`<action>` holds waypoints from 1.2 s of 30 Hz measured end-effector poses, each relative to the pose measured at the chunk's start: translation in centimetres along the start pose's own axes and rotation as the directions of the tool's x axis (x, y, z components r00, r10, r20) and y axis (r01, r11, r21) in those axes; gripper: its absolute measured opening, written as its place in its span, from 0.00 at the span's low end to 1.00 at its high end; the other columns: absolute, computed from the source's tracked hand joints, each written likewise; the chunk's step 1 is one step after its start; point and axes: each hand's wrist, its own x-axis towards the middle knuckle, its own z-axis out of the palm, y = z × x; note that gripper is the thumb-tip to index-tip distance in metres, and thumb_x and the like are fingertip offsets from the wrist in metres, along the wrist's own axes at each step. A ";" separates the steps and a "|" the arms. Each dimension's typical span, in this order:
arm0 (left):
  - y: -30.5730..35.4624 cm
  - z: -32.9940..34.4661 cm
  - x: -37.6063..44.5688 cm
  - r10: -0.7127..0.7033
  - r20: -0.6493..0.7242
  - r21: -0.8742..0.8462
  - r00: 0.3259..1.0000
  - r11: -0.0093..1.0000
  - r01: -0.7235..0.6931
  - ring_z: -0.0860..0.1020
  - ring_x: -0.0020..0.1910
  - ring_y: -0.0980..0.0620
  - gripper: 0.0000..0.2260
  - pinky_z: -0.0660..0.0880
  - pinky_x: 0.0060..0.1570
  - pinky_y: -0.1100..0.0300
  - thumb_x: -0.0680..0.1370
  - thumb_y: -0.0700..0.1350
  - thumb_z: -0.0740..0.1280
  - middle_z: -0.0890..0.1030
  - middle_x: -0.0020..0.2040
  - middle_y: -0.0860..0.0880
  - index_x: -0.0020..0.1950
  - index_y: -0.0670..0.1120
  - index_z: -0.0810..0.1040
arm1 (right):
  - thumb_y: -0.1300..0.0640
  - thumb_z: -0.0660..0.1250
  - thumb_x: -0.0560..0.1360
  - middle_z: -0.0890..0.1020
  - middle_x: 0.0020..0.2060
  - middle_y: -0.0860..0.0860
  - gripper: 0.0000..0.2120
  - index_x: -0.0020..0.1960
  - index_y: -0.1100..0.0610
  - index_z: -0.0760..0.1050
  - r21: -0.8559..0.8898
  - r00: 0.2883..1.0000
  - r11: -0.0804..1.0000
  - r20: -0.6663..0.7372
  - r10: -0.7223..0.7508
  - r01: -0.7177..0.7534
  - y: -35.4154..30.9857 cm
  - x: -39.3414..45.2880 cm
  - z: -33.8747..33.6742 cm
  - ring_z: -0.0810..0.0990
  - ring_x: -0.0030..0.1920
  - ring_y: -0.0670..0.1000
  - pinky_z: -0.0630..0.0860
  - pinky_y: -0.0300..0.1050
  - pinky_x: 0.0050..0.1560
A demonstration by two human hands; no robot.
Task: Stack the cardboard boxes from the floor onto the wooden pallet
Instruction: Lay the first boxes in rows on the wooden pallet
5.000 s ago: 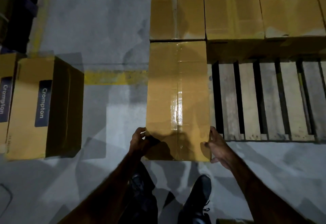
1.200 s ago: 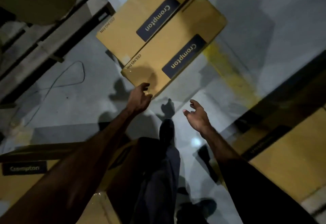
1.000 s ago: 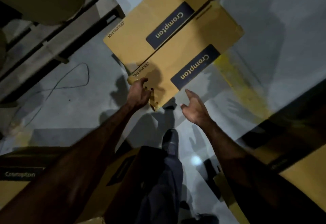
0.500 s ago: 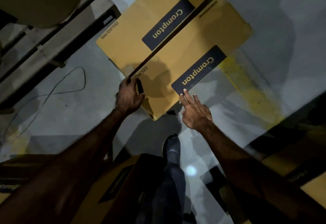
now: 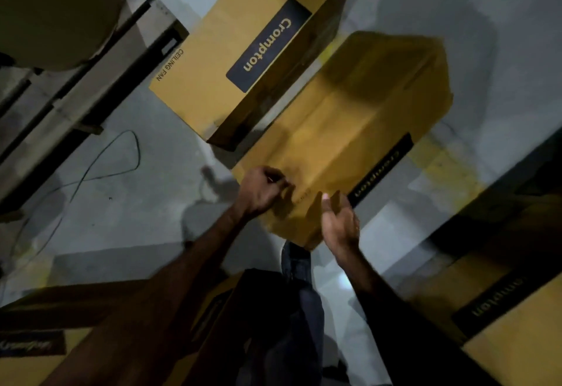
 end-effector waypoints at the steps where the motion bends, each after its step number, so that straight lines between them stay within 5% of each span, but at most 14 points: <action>1: 0.2 1.6 -0.1 0.039 0.013 0.034 0.999 0.999 -0.039 0.83 0.54 0.50 0.10 0.78 0.55 0.57 0.81 0.54 0.72 0.86 0.55 0.50 0.56 0.50 0.87 | 0.34 0.59 0.83 0.69 0.78 0.60 0.36 0.82 0.57 0.65 0.126 0.998 0.990 -0.004 0.068 -0.067 0.3 -0.1 0.3 0.70 0.76 0.64 0.68 0.57 0.74; 5: -1.7 5.5 1.6 0.112 -0.091 0.145 0.990 0.985 -0.098 0.82 0.58 0.41 0.24 0.77 0.59 0.53 0.80 0.58 0.66 0.83 0.61 0.39 0.66 0.42 0.82 | 0.30 0.66 0.78 0.73 0.75 0.63 0.44 0.80 0.63 0.64 0.398 0.910 0.844 -0.050 0.411 -0.359 3.2 3.0 0.4 0.75 0.71 0.65 0.73 0.63 0.70; 7: -4.0 6.1 4.4 0.095 -0.098 0.193 0.991 0.978 -0.075 0.81 0.58 0.37 0.30 0.78 0.60 0.45 0.77 0.67 0.60 0.83 0.59 0.38 0.66 0.45 0.79 | 0.29 0.71 0.73 0.79 0.67 0.62 0.46 0.74 0.64 0.68 0.409 0.865 0.807 -0.077 0.496 -0.426 5.9 5.5 -0.2 0.79 0.62 0.63 0.78 0.66 0.63; 9: -6.5 6.8 7.7 0.038 -0.074 0.301 0.997 0.953 -0.014 0.75 0.67 0.34 0.38 0.74 0.66 0.42 0.75 0.71 0.57 0.78 0.68 0.37 0.75 0.45 0.73 | 0.32 0.74 0.72 0.81 0.63 0.60 0.43 0.72 0.63 0.70 0.420 0.858 0.794 -0.065 0.509 -0.439 8.3 7.7 -0.7 0.80 0.60 0.63 0.79 0.66 0.61; 11: -6.2 6.7 8.5 -0.028 0.023 0.304 0.999 0.952 0.019 0.74 0.70 0.37 0.42 0.72 0.68 0.44 0.74 0.75 0.58 0.76 0.71 0.41 0.78 0.49 0.70 | 0.39 0.77 0.73 0.79 0.66 0.58 0.42 0.75 0.62 0.65 0.447 0.885 0.807 -0.071 0.461 -0.385 9.6 9.2 -1.0 0.78 0.63 0.62 0.78 0.65 0.65; 16: -3.4 6.5 6.4 -0.042 0.135 -0.120 0.990 0.991 0.058 0.84 0.55 0.50 0.21 0.80 0.61 0.47 0.79 0.62 0.72 0.85 0.57 0.51 0.67 0.53 0.80 | 0.41 0.77 0.72 0.74 0.70 0.55 0.46 0.79 0.62 0.60 0.518 0.952 0.834 -0.112 0.286 -0.190 9.0 7.1 -3.3 0.75 0.67 0.56 0.74 0.57 0.71; 20: 2.4 2.3 0.0 0.031 0.181 -0.362 0.983 0.931 0.037 0.85 0.57 0.50 0.20 0.83 0.52 0.56 0.79 0.58 0.73 0.86 0.58 0.54 0.70 0.55 0.79 | 0.59 0.71 0.80 0.84 0.61 0.56 0.21 0.71 0.62 0.75 0.658 0.984 0.749 -0.172 0.053 0.075 5.5 2.2 -11.0 0.84 0.54 0.50 0.79 0.47 0.66; 23: 8.3 -1.5 -5.9 0.149 0.136 -0.543 0.979 0.838 -0.052 0.85 0.59 0.53 0.15 0.82 0.55 0.58 0.82 0.51 0.70 0.87 0.58 0.53 0.67 0.50 0.82 | 0.52 0.64 0.85 0.84 0.65 0.55 0.17 0.71 0.56 0.78 0.755 0.994 0.646 -0.073 -0.085 0.111 1.9 -1.8 -18.8 0.83 0.65 0.55 0.78 0.55 0.68; 25: 12.7 -3.8 -9.8 0.157 0.013 -0.616 0.987 0.779 -0.116 0.85 0.57 0.53 0.16 0.80 0.55 0.54 0.79 0.59 0.69 0.88 0.52 0.56 0.61 0.51 0.84 | 0.44 0.60 0.85 0.84 0.64 0.57 0.22 0.70 0.56 0.79 0.800 0.989 0.592 -0.006 -0.151 0.095 -0.7 -5.1 -23.1 0.84 0.63 0.58 0.79 0.56 0.64; 29: 20.7 -7.1 -17.3 0.287 -0.031 -0.663 0.958 0.711 -0.234 0.78 0.71 0.44 0.29 0.69 0.74 0.42 0.79 0.66 0.67 0.82 0.69 0.46 0.72 0.47 0.80 | 0.40 0.57 0.85 0.87 0.50 0.56 0.24 0.56 0.56 0.84 0.850 0.979 0.512 -0.028 -0.199 0.129 -4.2 -12.6 -28.6 0.86 0.52 0.57 0.82 0.53 0.51; 32: 25.4 -8.8 -23.6 0.314 0.008 -0.618 0.949 0.748 -0.242 0.80 0.68 0.42 0.34 0.68 0.75 0.38 0.76 0.72 0.67 0.83 0.66 0.42 0.70 0.48 0.82 | 0.39 0.55 0.85 0.88 0.47 0.56 0.25 0.52 0.56 0.83 0.843 0.970 0.509 -0.053 -0.237 0.171 -5.0 -18.9 -31.8 0.87 0.49 0.56 0.83 0.48 0.45; 36: 30.4 -8.6 -33.8 0.328 -0.022 -0.526 0.944 0.799 -0.290 0.84 0.62 0.44 0.26 0.75 0.69 0.41 0.82 0.67 0.61 0.86 0.62 0.44 0.68 0.50 0.83 | 0.39 0.58 0.85 0.87 0.49 0.57 0.24 0.54 0.56 0.83 0.833 0.950 0.497 -0.104 -0.294 0.245 -3.2 -27.3 -36.8 0.86 0.49 0.58 0.82 0.53 0.50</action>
